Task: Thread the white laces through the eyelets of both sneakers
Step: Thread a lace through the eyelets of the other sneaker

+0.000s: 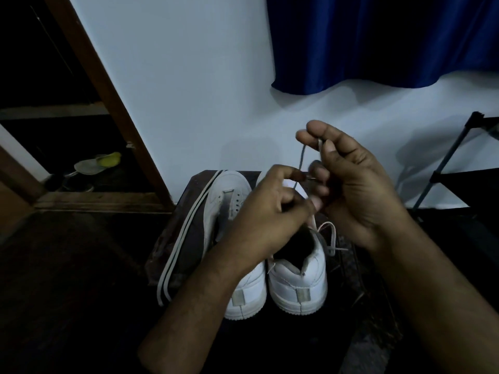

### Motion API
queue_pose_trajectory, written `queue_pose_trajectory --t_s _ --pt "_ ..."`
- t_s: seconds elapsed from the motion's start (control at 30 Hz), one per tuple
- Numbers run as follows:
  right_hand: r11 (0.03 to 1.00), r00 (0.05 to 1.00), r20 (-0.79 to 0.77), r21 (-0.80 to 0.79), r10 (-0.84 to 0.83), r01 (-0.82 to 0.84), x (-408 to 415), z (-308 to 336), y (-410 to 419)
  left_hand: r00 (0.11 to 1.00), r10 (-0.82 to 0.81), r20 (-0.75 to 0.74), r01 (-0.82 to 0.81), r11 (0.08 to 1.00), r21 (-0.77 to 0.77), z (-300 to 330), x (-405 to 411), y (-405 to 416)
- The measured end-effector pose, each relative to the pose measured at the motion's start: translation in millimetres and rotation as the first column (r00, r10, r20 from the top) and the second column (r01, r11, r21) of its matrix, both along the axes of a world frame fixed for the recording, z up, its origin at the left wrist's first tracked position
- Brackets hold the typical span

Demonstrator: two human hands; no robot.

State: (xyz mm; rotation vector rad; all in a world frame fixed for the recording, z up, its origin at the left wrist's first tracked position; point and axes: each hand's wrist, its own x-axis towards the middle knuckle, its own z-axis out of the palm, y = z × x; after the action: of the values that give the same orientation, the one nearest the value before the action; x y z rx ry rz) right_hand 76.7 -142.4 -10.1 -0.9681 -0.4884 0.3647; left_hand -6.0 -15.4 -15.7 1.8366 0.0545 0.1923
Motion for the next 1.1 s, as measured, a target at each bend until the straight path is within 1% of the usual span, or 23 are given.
queue_pose_trajectory --t_s 0.07,0.1,0.13,0.17,0.23,0.27,0.33,0.4,0.47,0.5,0.53,0.57,0.6,0.63,0.67,0.7,0.73,0.8,0.93,0.97,1.03,1.07,1.1 --pt "0.979 0.988 0.041 -0.137 -0.147 0.151 7.1 -6.2 -0.6 0.991 0.126 0.053 -0.123 0.991 -0.059 1.6 1.3 3.9" --pt "0.94 0.966 0.125 -0.232 -0.226 0.25 10.5 -9.4 -1.4 0.98 0.183 0.074 -0.176 0.98 -0.089 2.7 1.6 6.3" --pt "0.875 0.926 0.252 -0.329 -0.28 0.354 13.5 -12.9 -2.3 0.968 0.231 0.095 -0.22 0.969 -0.114 3.5 2.4 9.2" --pt "0.79 0.87 0.393 -0.411 -0.297 0.455 15.6 -16.2 -3.2 0.957 0.267 0.113 -0.252 0.958 -0.134 3.5 3.2 12.3" --pt "0.59 0.75 0.623 -0.527 -0.22 0.611 18.3 -22.5 -4.9 0.938 0.314 0.149 -0.286 0.94 -0.185 2.9 4.2 17.8" --pt "0.492 0.714 0.683 -0.574 -0.152 0.654 19.6 -25.4 -5.5 0.928 0.331 0.173 -0.294 0.933 -0.205 2.2 5.0 20.5" --pt "0.339 0.707 0.707 -0.66 -0.022 0.671 22.3 -30.9 -5.7 0.912 0.345 0.222 -0.302 0.931 -0.207 0.1 6.3 25.2" --pt "0.27 0.693 0.717 -0.683 0.072 0.679 24.3 -37.9 -3.3 0.906 0.336 0.257 -0.286 0.934 -0.213 -1.1 6.5 27.8" --pt "0.216 0.657 0.747 -0.661 0.099 0.719 23.1 -41.3 -0.7 0.904 0.318 0.285 -0.262 0.94 -0.217 -1.8 6.9 29.1" --pt "0.201 0.635 0.769 -0.636 0.077 0.745 19.9 -39.2 0.4 0.907 0.302 0.293 -0.246 0.945 -0.213 -2.1 6.9 28.8" --pt "0.236 0.601 0.798 -0.594 0.047 0.769 16.3 -36.2 1.8 0.912 0.283 0.297 -0.229 0.952 -0.205 -2.4 6.8 27.9" --pt "0.324 0.569 0.822 -0.544 0.02 0.774 12.3 -32.5 3.6 0.918 0.263 0.297 -0.21 0.958 -0.197 -2.6 6.7 26.4" --pt "0.443 0.554 0.833 -0.495 -0.004 0.747 7.7 -29.3 6.4 0.925 0.24 0.295 -0.189 0.963 -0.19 -2.5 6.4 24.7" --pt "0.561 0.557 0.83 -0.453 -0.017 0.693 3.2 -26.8 9.7 0.931 0.218 0.293 -0.168 0.968 -0.185 -1.9 5.9 22.9" --pt "0.648 0.569 0.822 -0.427 -0.011 0.63 -0.7 -25.4 12.8 0.935 0.203 0.29 -0.155 0.971 -0.18 -1.0 5.2 21.9" --pt "0.698 0.583 0.812 -0.424 0.012 0.577 -4.3 -23.9 15.8 0.937 0.201 0.287 -0.155 0.972 -0.175 -0.3 4.7 21.4" --pt "0.715 0.606 0.795 -0.443 0.034 0.541 -5.8 -23.5 17.9 0.936 0.21 0.282 -0.166 0.971 -0.171 -0.2 4.4 21.8" --pt "0.698 0.662 0.749 -0.483 0.017 0.528 -1.3 -26.2 17.9 0.931 0.245 0.269 -0.205 0.964 -0.168 -0.3 4.2 24.9" --pt "0.628 0.766 0.615 -0.526 -0.185 0.573 15.7 -27.9 2.7 0.916 0.295 0.271 -0.27 0.955 -0.126 -0.3 4.8 31.4" --pt "0.576 0.76 0.614 -0.55 -0.211 0.604 19.7 -28.8 -2.4 0.914 0.303 0.272 -0.279 0.952 -0.123 -1.1 5.4 32.4" --pt "0.44 0.709 0.676 -0.584 -0.202 0.682 23.9 -30.4 -7.3 0.909 0.314 0.273 -0.292 0.949 -0.119 -2.5 6.2 33.3" --pt "0.411 0.685 0.703 -0.577 -0.189 0.706 25.1 -32.2 -7.2 0.91 0.313 0.273 -0.294 0.95 -0.108 -3.2 6.5 33.3" --pt "0.424 0.672 0.72 -0.562 -0.173 0.71 24.1 -33.7 -5.0 0.913 0.306 0.27 -0.292 0.952 -0.089 -3.8 6.9 33.0"
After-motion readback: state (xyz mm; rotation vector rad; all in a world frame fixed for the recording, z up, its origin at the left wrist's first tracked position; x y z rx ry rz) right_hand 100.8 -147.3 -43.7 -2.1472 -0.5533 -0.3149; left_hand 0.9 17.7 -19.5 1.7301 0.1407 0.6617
